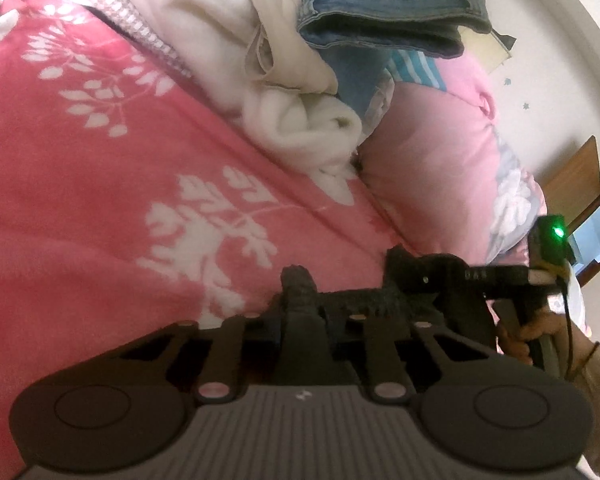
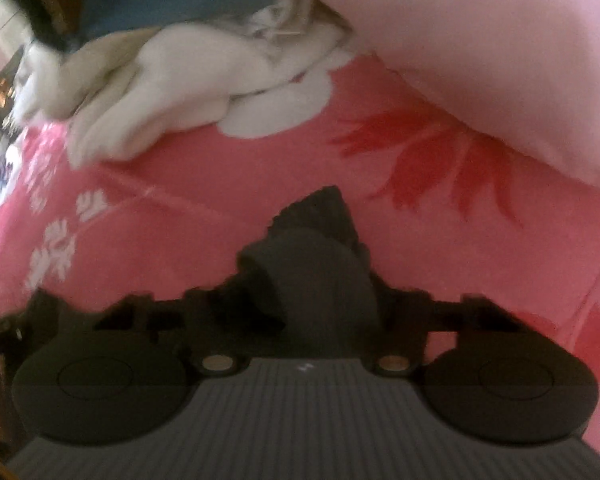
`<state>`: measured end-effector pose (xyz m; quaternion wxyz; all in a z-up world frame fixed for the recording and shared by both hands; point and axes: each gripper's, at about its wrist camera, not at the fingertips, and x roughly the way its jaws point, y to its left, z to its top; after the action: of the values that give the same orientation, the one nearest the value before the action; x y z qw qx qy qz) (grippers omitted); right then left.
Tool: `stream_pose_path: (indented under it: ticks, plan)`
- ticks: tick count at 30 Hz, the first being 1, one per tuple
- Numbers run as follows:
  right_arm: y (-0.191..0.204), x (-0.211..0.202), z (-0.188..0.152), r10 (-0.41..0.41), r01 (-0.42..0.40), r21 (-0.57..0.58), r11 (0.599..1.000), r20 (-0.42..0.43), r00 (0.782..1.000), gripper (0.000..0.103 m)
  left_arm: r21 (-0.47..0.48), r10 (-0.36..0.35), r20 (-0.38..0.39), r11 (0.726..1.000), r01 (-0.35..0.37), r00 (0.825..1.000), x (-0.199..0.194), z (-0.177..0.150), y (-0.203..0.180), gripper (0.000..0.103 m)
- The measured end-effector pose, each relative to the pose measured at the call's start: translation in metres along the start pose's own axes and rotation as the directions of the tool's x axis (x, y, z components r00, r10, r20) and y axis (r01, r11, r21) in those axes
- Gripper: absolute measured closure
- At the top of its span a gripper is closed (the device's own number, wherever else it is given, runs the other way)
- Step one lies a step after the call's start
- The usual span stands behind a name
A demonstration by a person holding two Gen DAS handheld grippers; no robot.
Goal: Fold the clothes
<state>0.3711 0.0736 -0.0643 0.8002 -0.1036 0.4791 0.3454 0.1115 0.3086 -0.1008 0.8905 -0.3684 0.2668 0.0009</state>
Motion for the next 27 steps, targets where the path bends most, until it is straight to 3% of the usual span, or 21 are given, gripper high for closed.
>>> stream_pose_path:
  ticks: [3, 9, 12, 16, 20, 23, 27]
  plan:
    - [0.020, -0.015, -0.017, -0.021, 0.024, -0.064, 0.998, 0.049, 0.999, 0.086, 0.000, -0.009, 0.024, 1.000, 0.009, 1.000, -0.007, -0.003, 0.000, 0.092]
    - [0.057, -0.046, -0.051, -0.136, 0.171, -0.186, 0.968, 0.185, 0.973, 0.090, 0.114, -0.070, 0.101, 0.992, 0.058, 0.992, -0.033, -0.016, -0.013, 0.093]
    - [0.075, -0.061, -0.069, -0.209, 0.278, -0.243, 0.929, 0.273, 0.939, 0.091, 0.176, -0.100, 0.128, 0.981, 0.077, 0.987, -0.044, -0.022, -0.017, 0.094]
    - [0.094, -0.071, -0.076, -0.268, 0.394, -0.297, 0.870, 0.384, 0.883, 0.091, 0.190, -0.115, 0.165, 0.978, 0.083, 0.980, -0.056, -0.025, -0.015, 0.094]
    - [0.118, -0.066, -0.060, -0.272, 0.449, -0.337, 0.827, 0.459, 0.846, 0.092, 0.173, -0.093, 0.235, 0.983, 0.052, 0.967, -0.068, -0.022, -0.008, 0.094]
    - [0.136, -0.053, -0.039, -0.239, 0.453, -0.372, 0.810, 0.496, 0.835, 0.094, 0.146, -0.058, 0.290, 0.989, 0.016, 0.955, -0.077, -0.013, 0.002, 0.094]
    - [0.163, -0.038, -0.005, -0.153, 0.426, -0.411, 0.806, 0.551, 0.820, 0.094, 0.091, 0.014, 0.400, 0.994, -0.054, 0.917, -0.095, 0.002, 0.018, 0.094]
